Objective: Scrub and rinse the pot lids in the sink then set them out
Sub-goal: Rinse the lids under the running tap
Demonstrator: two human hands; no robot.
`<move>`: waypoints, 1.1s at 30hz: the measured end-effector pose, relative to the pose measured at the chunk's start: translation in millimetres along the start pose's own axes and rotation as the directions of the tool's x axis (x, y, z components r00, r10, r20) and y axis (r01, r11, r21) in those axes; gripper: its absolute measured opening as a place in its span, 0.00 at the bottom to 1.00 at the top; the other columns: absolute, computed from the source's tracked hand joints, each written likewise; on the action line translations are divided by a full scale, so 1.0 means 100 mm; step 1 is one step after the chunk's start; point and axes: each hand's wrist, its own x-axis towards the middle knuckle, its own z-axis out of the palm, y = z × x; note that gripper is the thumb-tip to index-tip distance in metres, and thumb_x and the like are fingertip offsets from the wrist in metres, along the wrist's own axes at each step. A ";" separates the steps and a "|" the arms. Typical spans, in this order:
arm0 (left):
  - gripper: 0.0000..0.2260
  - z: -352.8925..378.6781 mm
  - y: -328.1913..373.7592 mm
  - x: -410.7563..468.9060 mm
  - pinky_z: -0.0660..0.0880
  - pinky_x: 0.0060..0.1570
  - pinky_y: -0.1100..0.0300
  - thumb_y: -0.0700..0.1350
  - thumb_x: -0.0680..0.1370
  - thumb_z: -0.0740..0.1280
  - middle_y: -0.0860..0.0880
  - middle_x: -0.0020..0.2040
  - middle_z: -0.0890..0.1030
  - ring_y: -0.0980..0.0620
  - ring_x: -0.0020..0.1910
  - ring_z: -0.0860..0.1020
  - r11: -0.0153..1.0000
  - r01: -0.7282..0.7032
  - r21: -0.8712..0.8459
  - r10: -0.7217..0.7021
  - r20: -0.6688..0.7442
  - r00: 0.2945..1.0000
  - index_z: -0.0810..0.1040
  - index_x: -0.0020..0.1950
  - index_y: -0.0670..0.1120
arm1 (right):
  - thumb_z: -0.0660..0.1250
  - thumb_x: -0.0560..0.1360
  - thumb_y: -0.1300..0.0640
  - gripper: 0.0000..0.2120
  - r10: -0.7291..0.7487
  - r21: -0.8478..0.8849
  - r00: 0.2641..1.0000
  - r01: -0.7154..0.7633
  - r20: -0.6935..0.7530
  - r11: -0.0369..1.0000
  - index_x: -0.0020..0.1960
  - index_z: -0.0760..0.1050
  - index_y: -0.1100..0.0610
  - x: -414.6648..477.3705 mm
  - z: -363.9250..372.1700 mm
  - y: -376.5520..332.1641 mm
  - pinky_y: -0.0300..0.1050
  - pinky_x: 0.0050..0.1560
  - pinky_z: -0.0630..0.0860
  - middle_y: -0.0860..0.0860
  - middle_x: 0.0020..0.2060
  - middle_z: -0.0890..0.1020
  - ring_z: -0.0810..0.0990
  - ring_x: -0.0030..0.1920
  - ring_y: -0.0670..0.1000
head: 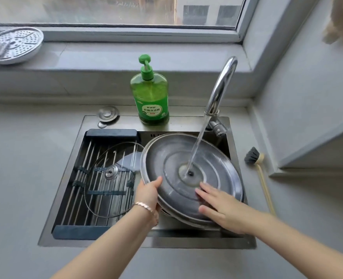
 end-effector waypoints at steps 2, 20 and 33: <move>0.08 -0.06 0.06 -0.05 0.76 0.51 0.47 0.36 0.77 0.63 0.46 0.44 0.81 0.45 0.41 0.79 0.998 -0.067 -0.014 0.067 -0.012 0.998 0.74 0.52 0.47 | 0.42 0.70 0.29 0.41 0.064 -0.055 0.994 -0.069 -0.091 0.996 0.76 0.40 0.49 0.26 0.09 0.02 0.41 0.72 0.38 0.49 0.76 0.38 0.37 0.75 0.46; 0.10 -0.11 0.22 -0.13 0.76 0.54 0.49 0.32 0.77 0.62 0.42 0.50 0.81 0.44 0.48 0.80 0.965 -0.255 -0.068 0.258 0.035 0.966 0.77 0.54 0.43 | 0.35 0.71 0.38 0.37 -0.193 -0.092 0.922 0.172 -0.336 0.981 0.76 0.40 0.53 1.05 -0.04 -0.68 0.46 0.74 0.35 0.47 0.74 0.37 0.34 0.73 0.44; 0.16 -0.35 0.51 -0.05 0.73 0.47 0.47 0.23 0.70 0.57 0.44 0.35 0.77 0.44 0.40 0.74 0.937 -0.333 0.104 0.339 -0.052 0.939 0.75 0.38 0.43 | 0.36 0.71 0.35 0.36 0.108 -0.016 0.822 -0.142 -0.560 0.990 0.76 0.46 0.49 1.70 -0.49 -0.26 0.49 0.73 0.40 0.52 0.76 0.45 0.43 0.76 0.52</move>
